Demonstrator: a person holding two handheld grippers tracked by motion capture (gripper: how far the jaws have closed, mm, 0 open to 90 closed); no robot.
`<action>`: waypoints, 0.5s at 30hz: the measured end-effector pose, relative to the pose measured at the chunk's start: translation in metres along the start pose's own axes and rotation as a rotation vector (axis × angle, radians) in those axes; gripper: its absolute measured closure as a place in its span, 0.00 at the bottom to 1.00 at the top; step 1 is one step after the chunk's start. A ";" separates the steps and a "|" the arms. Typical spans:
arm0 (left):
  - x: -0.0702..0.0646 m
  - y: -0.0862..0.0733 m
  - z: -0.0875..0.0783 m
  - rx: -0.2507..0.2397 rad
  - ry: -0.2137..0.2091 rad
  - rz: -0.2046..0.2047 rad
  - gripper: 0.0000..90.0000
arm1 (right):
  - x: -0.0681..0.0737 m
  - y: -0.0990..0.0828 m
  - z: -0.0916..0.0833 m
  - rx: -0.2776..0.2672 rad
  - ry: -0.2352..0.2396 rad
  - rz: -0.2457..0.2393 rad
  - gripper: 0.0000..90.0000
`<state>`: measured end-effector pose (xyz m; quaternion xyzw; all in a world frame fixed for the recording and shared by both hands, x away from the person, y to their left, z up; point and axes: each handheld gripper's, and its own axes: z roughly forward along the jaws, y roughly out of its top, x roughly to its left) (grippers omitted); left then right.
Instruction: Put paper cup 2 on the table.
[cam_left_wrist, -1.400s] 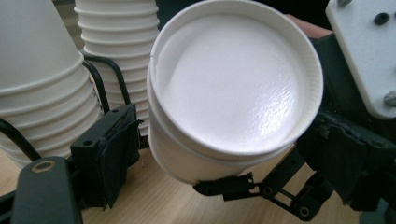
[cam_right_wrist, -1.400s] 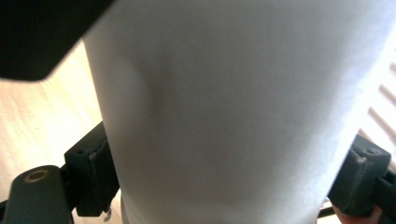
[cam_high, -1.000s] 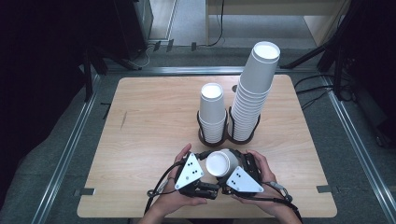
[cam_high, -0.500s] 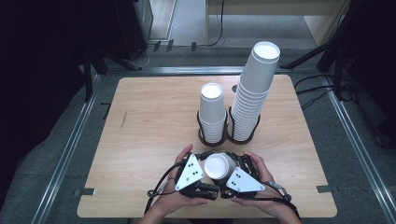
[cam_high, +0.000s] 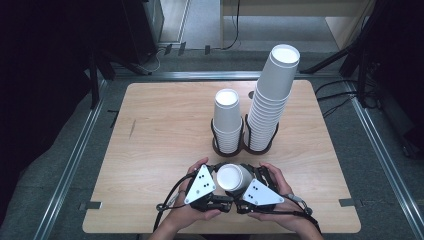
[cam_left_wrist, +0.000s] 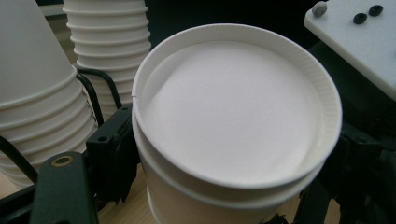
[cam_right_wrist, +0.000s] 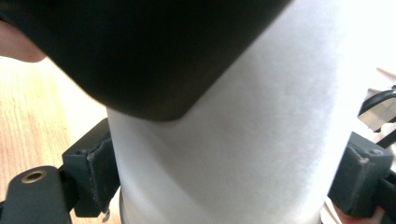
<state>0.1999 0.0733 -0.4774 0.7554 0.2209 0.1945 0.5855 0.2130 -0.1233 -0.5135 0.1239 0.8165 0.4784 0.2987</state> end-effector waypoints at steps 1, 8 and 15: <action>0.000 0.000 0.000 0.001 0.001 -0.002 0.22 | 0.000 0.000 0.000 0.000 0.006 0.005 0.14; -0.002 0.000 0.000 0.000 -0.005 0.003 0.25 | 0.001 0.000 0.000 0.007 0.018 0.051 0.09; -0.002 0.000 -0.001 -0.011 -0.004 -0.006 0.25 | 0.000 0.000 -0.002 -0.006 0.027 0.099 0.07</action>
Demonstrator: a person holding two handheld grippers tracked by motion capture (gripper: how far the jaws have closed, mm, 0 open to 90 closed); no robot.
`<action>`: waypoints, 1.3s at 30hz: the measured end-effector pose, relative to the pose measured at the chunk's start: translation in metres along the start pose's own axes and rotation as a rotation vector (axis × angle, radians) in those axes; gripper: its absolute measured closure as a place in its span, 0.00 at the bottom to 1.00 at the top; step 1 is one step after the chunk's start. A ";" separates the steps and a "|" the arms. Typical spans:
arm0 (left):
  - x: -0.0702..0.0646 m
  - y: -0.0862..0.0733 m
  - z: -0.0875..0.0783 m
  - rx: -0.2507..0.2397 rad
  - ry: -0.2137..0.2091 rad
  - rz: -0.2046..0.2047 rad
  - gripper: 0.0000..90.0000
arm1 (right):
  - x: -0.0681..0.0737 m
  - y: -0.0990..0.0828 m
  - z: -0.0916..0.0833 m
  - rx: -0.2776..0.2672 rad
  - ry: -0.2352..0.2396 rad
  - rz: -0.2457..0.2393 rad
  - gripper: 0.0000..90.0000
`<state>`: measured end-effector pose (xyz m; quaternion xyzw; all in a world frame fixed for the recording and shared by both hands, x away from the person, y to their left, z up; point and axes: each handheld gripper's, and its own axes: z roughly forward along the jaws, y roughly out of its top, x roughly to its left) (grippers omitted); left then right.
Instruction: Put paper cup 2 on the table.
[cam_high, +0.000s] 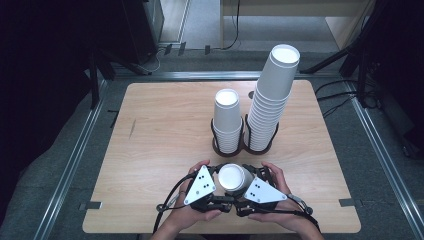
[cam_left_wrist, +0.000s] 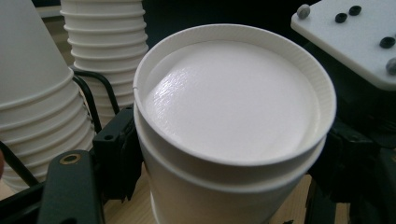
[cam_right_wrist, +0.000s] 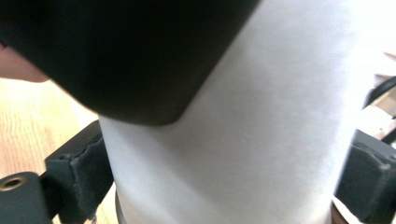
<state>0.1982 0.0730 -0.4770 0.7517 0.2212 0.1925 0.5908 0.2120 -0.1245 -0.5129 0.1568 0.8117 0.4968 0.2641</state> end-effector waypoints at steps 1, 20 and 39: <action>0.000 0.000 0.000 -0.004 -0.001 -0.004 0.25 | 0.000 0.000 0.000 0.002 -0.004 0.009 0.05; 0.019 0.001 -0.016 -0.114 0.056 -0.106 0.25 | -0.010 -0.003 -0.005 0.019 -0.030 0.080 0.00; 0.038 -0.005 -0.028 -0.248 0.076 -0.246 0.25 | -0.024 -0.004 -0.018 -0.083 -0.089 0.153 0.00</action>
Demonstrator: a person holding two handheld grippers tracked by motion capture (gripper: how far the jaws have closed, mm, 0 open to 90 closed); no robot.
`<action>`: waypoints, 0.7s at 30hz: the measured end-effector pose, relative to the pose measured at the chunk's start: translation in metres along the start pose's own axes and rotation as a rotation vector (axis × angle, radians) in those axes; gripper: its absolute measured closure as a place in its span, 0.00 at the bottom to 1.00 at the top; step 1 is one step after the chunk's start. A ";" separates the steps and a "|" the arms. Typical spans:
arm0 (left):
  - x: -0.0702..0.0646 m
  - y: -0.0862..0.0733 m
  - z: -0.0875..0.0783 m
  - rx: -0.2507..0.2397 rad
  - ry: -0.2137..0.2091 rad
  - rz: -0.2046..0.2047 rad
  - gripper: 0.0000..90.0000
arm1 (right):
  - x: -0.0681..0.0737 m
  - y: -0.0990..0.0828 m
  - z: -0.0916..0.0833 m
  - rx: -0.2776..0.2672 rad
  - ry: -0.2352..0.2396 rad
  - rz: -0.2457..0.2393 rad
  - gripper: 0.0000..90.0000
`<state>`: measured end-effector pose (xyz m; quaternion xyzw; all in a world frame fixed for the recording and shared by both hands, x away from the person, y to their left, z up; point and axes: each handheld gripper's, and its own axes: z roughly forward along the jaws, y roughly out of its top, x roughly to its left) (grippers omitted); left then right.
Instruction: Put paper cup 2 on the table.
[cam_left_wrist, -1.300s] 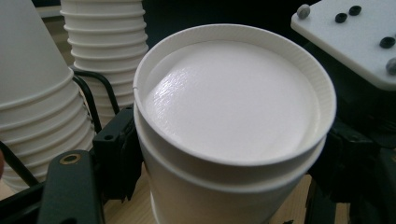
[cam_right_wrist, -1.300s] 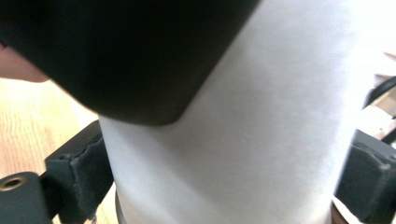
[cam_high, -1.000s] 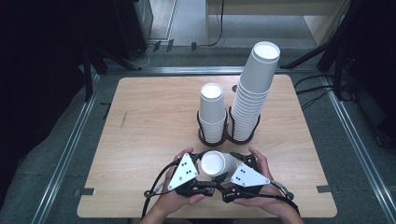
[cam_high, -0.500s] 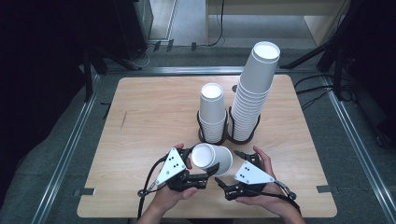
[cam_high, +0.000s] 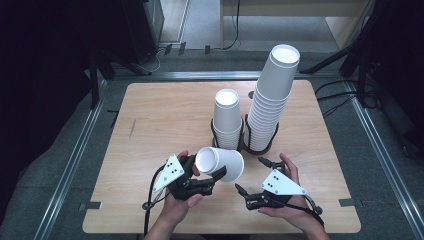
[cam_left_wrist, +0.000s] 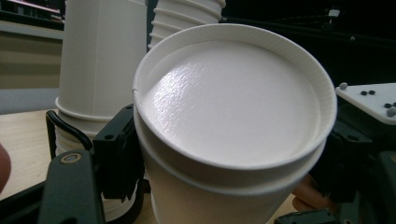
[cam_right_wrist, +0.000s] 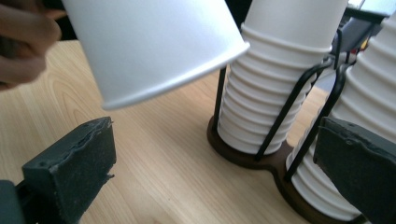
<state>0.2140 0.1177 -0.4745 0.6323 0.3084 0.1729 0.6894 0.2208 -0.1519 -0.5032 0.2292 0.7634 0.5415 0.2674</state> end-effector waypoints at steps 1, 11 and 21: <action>0.000 -0.001 0.000 -0.009 0.002 -0.002 0.25 | 0.000 0.001 -0.001 -0.005 0.003 -0.004 0.00; -0.006 -0.011 0.007 -0.020 0.026 -0.034 0.25 | 0.015 0.015 -0.005 -0.043 -0.037 -0.103 0.00; -0.016 -0.014 0.013 -0.014 0.022 -0.048 0.25 | 0.027 0.018 -0.001 -0.045 -0.124 -0.225 0.00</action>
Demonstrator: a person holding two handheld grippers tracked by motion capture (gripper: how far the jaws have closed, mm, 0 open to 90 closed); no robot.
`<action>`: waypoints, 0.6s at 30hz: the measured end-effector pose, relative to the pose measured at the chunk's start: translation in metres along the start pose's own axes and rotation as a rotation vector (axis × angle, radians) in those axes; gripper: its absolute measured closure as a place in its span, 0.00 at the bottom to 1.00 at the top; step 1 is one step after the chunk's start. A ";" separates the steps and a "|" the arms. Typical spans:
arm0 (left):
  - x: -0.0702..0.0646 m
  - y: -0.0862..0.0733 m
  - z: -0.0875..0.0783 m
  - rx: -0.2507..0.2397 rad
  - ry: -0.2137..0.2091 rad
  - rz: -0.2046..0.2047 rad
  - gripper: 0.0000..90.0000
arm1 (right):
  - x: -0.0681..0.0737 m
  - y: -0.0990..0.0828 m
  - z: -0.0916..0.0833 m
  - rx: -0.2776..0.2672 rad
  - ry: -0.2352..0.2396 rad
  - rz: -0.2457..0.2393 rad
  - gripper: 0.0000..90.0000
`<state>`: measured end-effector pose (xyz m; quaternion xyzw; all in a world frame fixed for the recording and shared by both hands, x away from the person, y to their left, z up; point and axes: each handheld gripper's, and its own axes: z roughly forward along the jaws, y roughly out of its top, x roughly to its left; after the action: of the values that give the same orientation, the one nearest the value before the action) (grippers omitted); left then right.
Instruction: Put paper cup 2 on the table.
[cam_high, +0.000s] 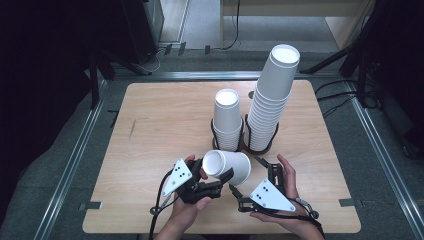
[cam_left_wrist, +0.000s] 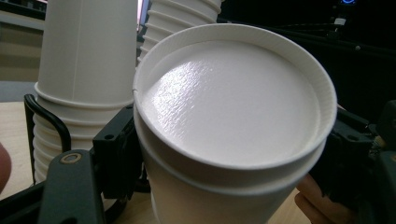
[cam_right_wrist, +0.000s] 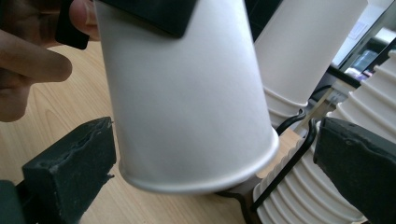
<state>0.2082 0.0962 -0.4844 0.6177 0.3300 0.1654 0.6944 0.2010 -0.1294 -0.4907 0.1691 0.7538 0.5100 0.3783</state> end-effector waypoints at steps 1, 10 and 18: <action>-0.001 0.000 0.000 0.001 -0.001 -0.002 0.25 | 0.002 0.001 0.001 0.003 -0.010 -0.011 0.00; -0.008 -0.004 0.005 0.020 -0.003 0.002 0.25 | 0.015 0.001 0.008 0.019 -0.057 -0.107 0.00; -0.013 -0.005 0.007 0.027 -0.020 -0.003 0.25 | 0.020 -0.004 0.015 0.051 -0.111 -0.144 0.00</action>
<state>0.2029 0.0817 -0.4857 0.6282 0.3261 0.1539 0.6895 0.1991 -0.1088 -0.5051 0.1519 0.7546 0.4520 0.4508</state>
